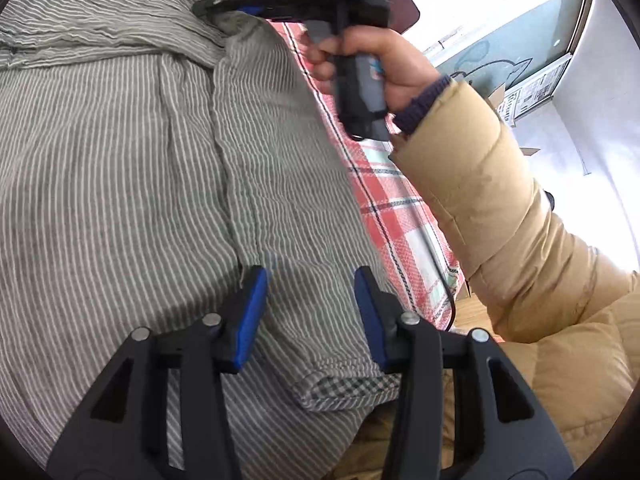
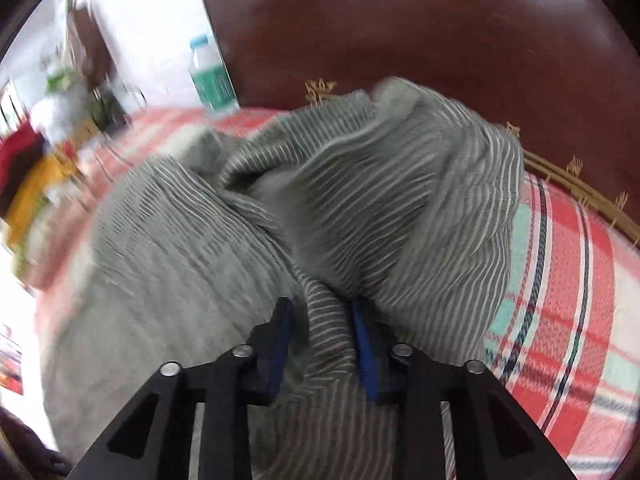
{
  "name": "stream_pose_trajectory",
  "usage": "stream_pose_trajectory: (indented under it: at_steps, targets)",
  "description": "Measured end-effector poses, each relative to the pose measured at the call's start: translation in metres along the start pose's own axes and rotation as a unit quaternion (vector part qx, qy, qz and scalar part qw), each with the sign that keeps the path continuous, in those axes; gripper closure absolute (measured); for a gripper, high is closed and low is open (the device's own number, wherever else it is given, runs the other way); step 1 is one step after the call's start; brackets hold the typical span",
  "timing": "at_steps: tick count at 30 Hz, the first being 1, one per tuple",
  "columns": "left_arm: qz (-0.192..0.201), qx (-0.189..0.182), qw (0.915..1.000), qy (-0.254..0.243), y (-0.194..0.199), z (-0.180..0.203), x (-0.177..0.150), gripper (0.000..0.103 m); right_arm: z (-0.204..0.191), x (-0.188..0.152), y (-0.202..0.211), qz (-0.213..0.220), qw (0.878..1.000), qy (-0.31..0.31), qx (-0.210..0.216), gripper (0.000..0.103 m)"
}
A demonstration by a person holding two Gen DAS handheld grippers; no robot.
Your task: Fold clothes
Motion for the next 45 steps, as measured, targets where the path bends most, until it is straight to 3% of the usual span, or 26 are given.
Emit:
stream_pose_trajectory:
  at_steps: [6, 11, 14, 18, 20, 22, 25, 28, 33, 36, 40, 42, 45]
  targets:
    - [-0.002, -0.005, 1.0000, 0.002, -0.008, -0.009, 0.005, 0.051, 0.029, 0.002, 0.042, 0.072, 0.996, -0.040, 0.038, 0.070]
    - [-0.005, 0.000, 0.9999, 0.010, -0.017, -0.013, 0.002, 0.051, 0.066, 0.017, 0.035, 0.116, 0.982, -0.124, 0.085, 0.070]
    - [-0.006, 0.004, 0.9999, 0.012, -0.025, -0.001, 0.007, 0.051, 0.064, 0.032, 0.011, 0.095, 0.985, -0.124, 0.074, 0.070]
    - [-0.007, 0.010, 0.9999, 0.010, -0.034, 0.015, 0.012, 0.051, 0.038, 0.041, -0.045, -0.007, 0.998, -0.064, 0.027, 0.071]
    - [-0.005, 0.010, 0.9999, 0.008, -0.031, 0.015, 0.009, 0.051, 0.021, 0.043, -0.043, -0.007, 1.000, -0.012, -0.016, 0.071]
    - [-0.002, 0.008, 0.9999, 0.007, -0.027, 0.014, 0.006, 0.051, 0.014, 0.040, -0.028, -0.002, 1.000, 0.000, -0.021, 0.070]
    - [0.006, 0.000, 1.0000, 0.006, -0.020, 0.013, 0.002, 0.051, 0.005, 0.023, 0.015, 0.037, 0.999, 0.013, -0.018, 0.060]
    - [0.014, -0.007, 0.9998, 0.009, -0.013, 0.009, -0.002, 0.047, 0.001, -0.011, 0.051, 0.055, 0.998, 0.005, -0.005, 0.056]
    - [0.021, -0.011, 0.9996, 0.012, -0.009, 0.010, -0.010, 0.045, -0.020, -0.073, 0.064, 0.030, 0.999, 0.011, 0.014, 0.056]
    - [0.026, -0.007, 0.9996, 0.012, -0.006, 0.014, -0.014, 0.045, -0.037, -0.104, 0.044, -0.025, 0.999, 0.040, -0.007, 0.056]
    - [0.058, 0.012, 0.9980, 0.019, 0.006, 0.030, -0.008, 0.045, -0.063, -0.122, 0.051, -0.035, 0.996, 0.074, -0.039, 0.055]
    - [0.083, 0.025, 0.9959, 0.027, 0.025, 0.023, -0.013, 0.043, -0.081, -0.133, 0.071, -0.015, 0.997, 0.081, -0.003, 0.055]
    - [0.119, 0.052, 0.9905, 0.046, 0.057, 0.006, -0.024, 0.039, -0.115, -0.167, 0.087, -0.045, 0.990, 0.127, 0.053, 0.055]
Point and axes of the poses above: each gripper's, at about its wrist camera, not at the fingertips, and y roughly against the way its jaws point, z to its right, x to its top, the point moved 1 cm from there along -y, roughly the way its jaws point, and after that the axes turned 2 degrees about x, right-handed, at the moved point
